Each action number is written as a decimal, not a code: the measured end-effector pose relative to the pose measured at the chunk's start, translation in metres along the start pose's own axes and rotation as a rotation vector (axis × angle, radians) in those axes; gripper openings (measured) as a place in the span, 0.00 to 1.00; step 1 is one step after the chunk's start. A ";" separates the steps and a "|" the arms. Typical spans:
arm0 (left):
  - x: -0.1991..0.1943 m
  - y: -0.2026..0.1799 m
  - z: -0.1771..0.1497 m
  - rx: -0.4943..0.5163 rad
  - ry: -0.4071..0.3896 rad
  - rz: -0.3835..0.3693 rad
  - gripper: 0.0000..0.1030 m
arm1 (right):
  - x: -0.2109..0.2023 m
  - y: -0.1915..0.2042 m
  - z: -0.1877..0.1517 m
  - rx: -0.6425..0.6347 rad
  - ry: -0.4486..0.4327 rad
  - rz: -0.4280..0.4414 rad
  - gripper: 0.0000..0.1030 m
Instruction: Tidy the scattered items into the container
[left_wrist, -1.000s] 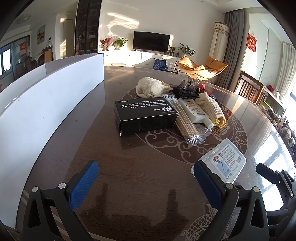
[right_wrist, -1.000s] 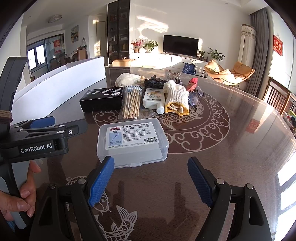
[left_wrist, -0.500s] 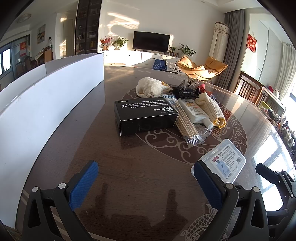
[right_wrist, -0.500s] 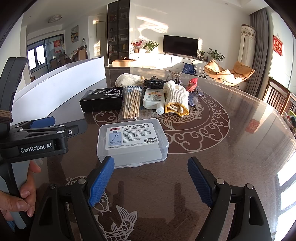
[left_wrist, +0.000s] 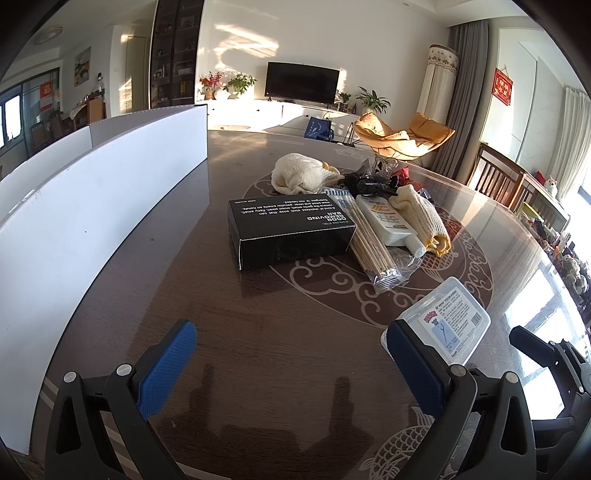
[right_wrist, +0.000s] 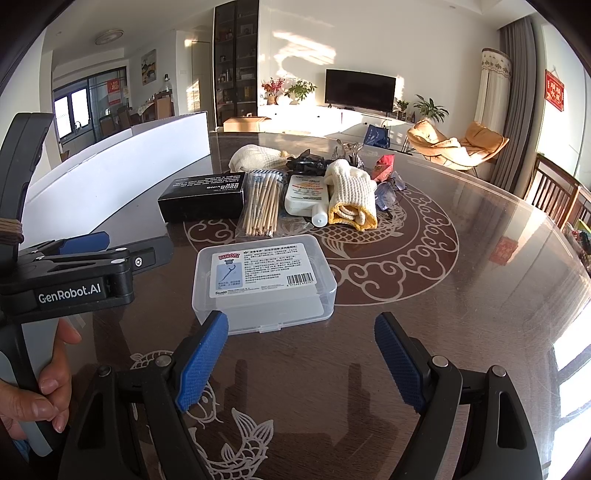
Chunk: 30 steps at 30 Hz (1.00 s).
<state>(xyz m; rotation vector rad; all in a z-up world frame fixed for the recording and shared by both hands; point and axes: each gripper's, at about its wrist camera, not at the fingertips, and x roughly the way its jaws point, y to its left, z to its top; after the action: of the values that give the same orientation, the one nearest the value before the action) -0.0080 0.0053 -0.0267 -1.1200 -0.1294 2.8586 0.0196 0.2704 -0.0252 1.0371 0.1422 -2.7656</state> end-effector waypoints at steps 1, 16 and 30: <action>0.000 0.000 0.000 0.000 0.000 0.000 1.00 | 0.000 0.000 0.000 0.000 0.000 0.000 0.80; -0.001 -0.005 -0.002 -0.014 0.004 -0.018 1.00 | 0.005 -0.001 0.000 -0.003 0.037 -0.009 0.80; -0.005 -0.032 -0.008 -0.016 -0.006 -0.003 1.00 | 0.032 -0.006 0.009 0.018 0.174 0.017 0.80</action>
<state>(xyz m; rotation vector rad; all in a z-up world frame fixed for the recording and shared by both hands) 0.0024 0.0366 -0.0260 -1.1128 -0.1548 2.8638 -0.0110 0.2707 -0.0398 1.2766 0.1321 -2.6637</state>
